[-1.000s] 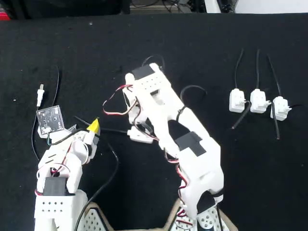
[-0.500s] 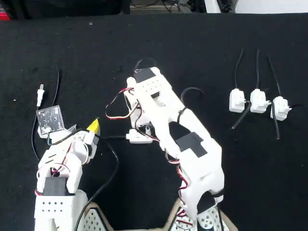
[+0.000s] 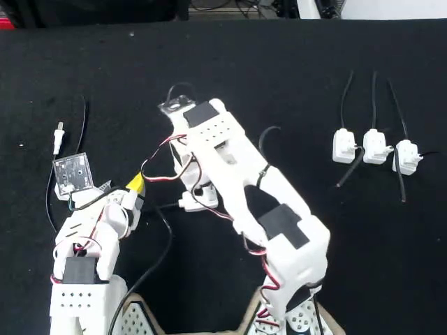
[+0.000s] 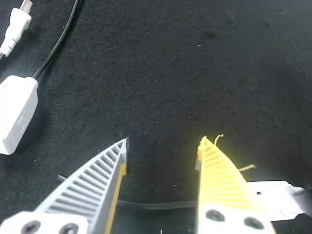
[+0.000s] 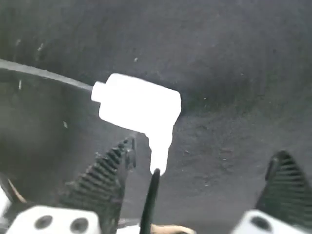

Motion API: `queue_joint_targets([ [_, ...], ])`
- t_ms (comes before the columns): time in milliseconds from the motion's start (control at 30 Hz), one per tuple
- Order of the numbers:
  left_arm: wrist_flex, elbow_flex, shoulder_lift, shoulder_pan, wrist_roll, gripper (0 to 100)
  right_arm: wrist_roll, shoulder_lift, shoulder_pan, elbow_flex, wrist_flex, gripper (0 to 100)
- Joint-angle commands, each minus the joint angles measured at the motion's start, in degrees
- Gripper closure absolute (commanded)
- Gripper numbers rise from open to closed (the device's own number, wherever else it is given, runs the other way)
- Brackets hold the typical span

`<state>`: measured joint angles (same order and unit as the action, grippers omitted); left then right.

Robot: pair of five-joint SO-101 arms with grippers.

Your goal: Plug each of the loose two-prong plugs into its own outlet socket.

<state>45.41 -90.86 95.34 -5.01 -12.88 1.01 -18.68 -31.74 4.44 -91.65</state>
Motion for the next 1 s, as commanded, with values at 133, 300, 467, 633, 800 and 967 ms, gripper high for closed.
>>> queue_joint_targets([
  [133,-1.0,1.0,0.4,0.0,0.0,77,-47.6,4.8,-0.3,-0.6,-2.6,57.8],
  [300,-0.9,2.2,0.4,-6.5,-0.8,77,-62.2,4.3,-0.4,-2.8,-2.1,57.8],
  [467,-1.0,3.2,0.4,-15.2,-8.6,77,-64.8,4.3,-0.6,-9.2,3.4,57.8],
  [633,-2.2,3.2,0.4,-17.2,-10.2,77,-64.8,4.4,-0.8,-17.0,14.1,57.8],
  [800,-2.5,2.9,0.4,-17.2,-10.0,77,-64.8,4.4,-0.8,-22.5,22.2,58.2],
  [967,-2.5,2.9,0.4,-17.1,-9.9,77,-64.4,4.8,0.3,-22.3,20.7,81.3],
])
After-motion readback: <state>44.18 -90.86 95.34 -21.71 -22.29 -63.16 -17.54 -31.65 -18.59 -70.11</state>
